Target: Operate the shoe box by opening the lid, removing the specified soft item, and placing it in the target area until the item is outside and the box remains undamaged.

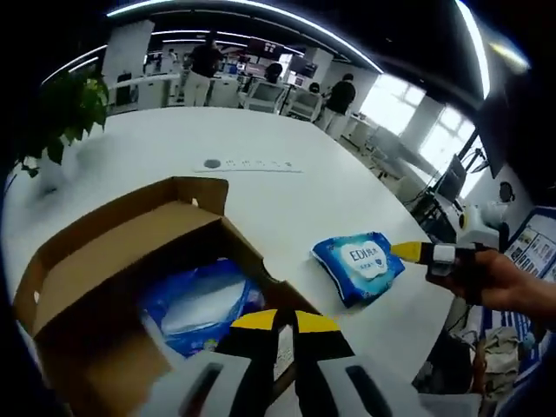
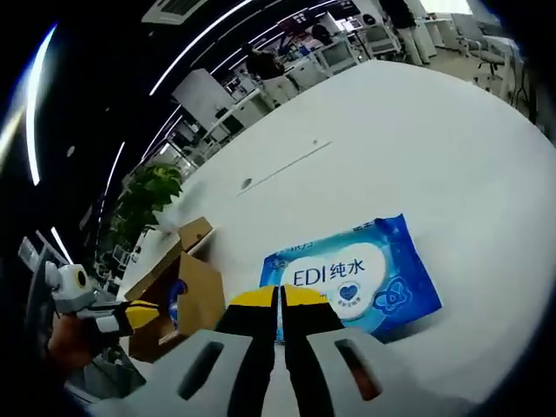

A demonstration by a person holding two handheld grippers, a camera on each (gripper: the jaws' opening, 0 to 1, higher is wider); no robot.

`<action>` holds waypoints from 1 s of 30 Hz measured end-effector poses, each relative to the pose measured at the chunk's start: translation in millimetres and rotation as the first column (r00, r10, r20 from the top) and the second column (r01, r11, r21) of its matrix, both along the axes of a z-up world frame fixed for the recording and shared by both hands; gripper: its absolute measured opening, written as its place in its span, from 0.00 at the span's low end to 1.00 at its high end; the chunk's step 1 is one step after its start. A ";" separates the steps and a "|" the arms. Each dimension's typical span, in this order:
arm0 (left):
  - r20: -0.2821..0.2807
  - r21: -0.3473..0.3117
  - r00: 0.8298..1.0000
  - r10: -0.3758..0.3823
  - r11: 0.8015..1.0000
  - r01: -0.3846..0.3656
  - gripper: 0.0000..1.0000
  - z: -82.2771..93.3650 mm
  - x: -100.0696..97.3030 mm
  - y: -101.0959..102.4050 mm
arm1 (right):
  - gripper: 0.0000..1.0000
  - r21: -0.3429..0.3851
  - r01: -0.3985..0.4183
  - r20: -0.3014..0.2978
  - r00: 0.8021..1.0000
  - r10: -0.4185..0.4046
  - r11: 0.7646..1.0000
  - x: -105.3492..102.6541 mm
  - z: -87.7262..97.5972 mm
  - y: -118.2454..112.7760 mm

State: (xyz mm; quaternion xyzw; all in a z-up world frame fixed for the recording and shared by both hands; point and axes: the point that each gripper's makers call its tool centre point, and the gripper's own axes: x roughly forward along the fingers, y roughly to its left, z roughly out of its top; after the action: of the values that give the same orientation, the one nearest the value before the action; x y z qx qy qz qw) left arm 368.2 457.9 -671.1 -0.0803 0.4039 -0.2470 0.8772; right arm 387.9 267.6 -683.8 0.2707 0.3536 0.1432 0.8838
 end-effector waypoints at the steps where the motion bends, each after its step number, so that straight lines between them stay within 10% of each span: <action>1: 0.005 0.001 1.000 0.010 1.000 -0.010 0.05 1.0 -0.6 5.8 | 0.00 0.001 -0.009 0.001 1.000 0.009 1.000 -0.2 0.9 5.6; 15: 0.019 -0.022 0.988 0.153 0.988 -0.153 0.05 2.9 -32.0 84.2 | 0.00 0.008 -0.150 0.018 0.988 0.150 0.989 -5.7 8.5 89.0; 30: 0.069 -0.029 0.978 0.195 0.981 -0.194 0.06 6.2 -54.4 115.6 | 0.00 -0.018 -0.281 0.030 0.959 0.282 0.959 -24.9 11.2 141.7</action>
State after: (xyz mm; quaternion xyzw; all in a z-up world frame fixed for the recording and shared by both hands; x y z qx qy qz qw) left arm 313.8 573.5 -664.9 -0.1201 0.3598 -0.1672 0.9100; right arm 362.9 409.3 -672.6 0.2095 0.3750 0.2696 0.8619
